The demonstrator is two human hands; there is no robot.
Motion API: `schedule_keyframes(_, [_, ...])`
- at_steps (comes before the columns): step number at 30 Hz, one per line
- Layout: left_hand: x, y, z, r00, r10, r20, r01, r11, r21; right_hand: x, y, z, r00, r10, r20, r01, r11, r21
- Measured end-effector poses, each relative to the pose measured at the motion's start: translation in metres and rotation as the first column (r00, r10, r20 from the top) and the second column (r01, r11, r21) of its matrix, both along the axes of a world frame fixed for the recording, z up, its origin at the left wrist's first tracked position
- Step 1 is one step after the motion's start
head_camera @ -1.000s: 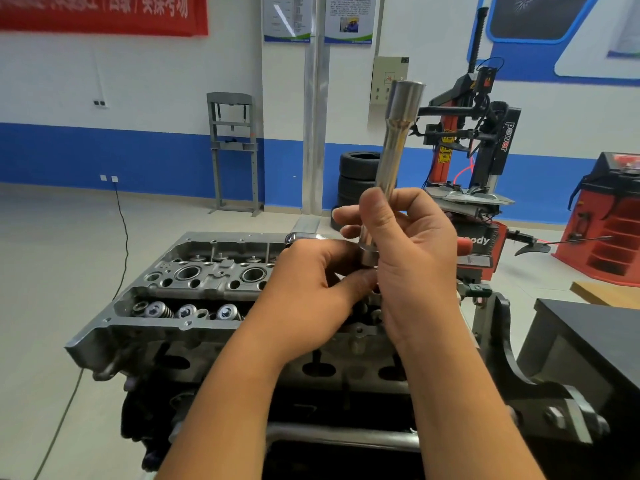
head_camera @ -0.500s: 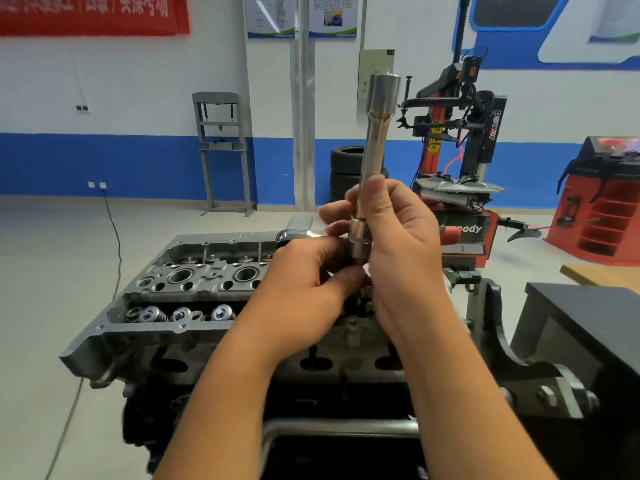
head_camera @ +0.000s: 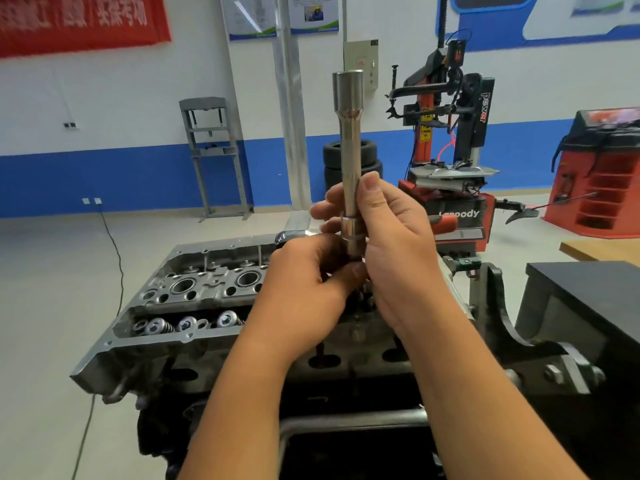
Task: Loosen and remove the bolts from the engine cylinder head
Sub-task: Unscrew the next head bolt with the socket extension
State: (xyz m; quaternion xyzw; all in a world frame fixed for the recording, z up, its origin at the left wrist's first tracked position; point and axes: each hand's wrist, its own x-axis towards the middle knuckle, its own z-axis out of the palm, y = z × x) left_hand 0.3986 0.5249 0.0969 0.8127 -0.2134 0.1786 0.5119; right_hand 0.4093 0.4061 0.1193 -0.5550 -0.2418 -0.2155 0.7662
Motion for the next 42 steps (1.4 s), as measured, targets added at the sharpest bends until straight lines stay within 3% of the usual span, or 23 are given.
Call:
schedule_keyframes(4, [-0.004, -0.007, -0.001, 0.984, 0.162, 0.079, -0.164, 0.986, 0.011, -0.002, -0.001, 0.000, 0.998, -0.054, 0.029, 0.054, 0.999, -0.004])
schedule_keyframes(10, [-0.005, 0.001, 0.002, 0.999, -0.037, 0.007, 0.037, 0.999, 0.015, 0.000, 0.003, 0.000, 0.996, -0.073, 0.044, 0.074, 0.997, -0.019])
schedule_keyframes(16, [-0.004, -0.004, 0.000, 0.991, 0.134, 0.015, -0.133, 0.990, -0.045, -0.002, 0.000, 0.000, 1.000, -0.002, -0.002, 0.002, 1.000, 0.009])
schedule_keyframes(21, [-0.005, 0.003, 0.001, 0.999, -0.041, 0.011, 0.041, 0.998, -0.037, -0.003, 0.000, 0.001, 0.999, -0.039, 0.033, 0.040, 0.999, -0.029])
schedule_keyframes(27, [-0.003, 0.003, -0.001, 0.996, 0.093, 0.016, -0.091, 0.992, -0.084, -0.003, 0.000, 0.001, 0.999, 0.032, -0.001, -0.032, 0.999, -0.031])
schedule_keyframes(33, [-0.005, 0.005, 0.002, 0.995, -0.074, -0.065, 0.068, 0.994, -0.083, -0.005, 0.001, 0.002, 1.000, -0.010, -0.001, 0.010, 1.000, -0.009])
schedule_keyframes(39, [-0.004, -0.005, 0.000, 0.995, 0.094, 0.020, -0.092, 0.992, -0.088, -0.007, -0.002, -0.002, 1.000, -0.002, -0.026, 0.002, 1.000, 0.005])
schedule_keyframes(42, [-0.003, -0.005, 0.001, 0.998, 0.062, 0.017, -0.062, 0.998, -0.029, -0.006, -0.002, -0.001, 0.998, -0.057, -0.039, 0.056, 0.997, -0.044])
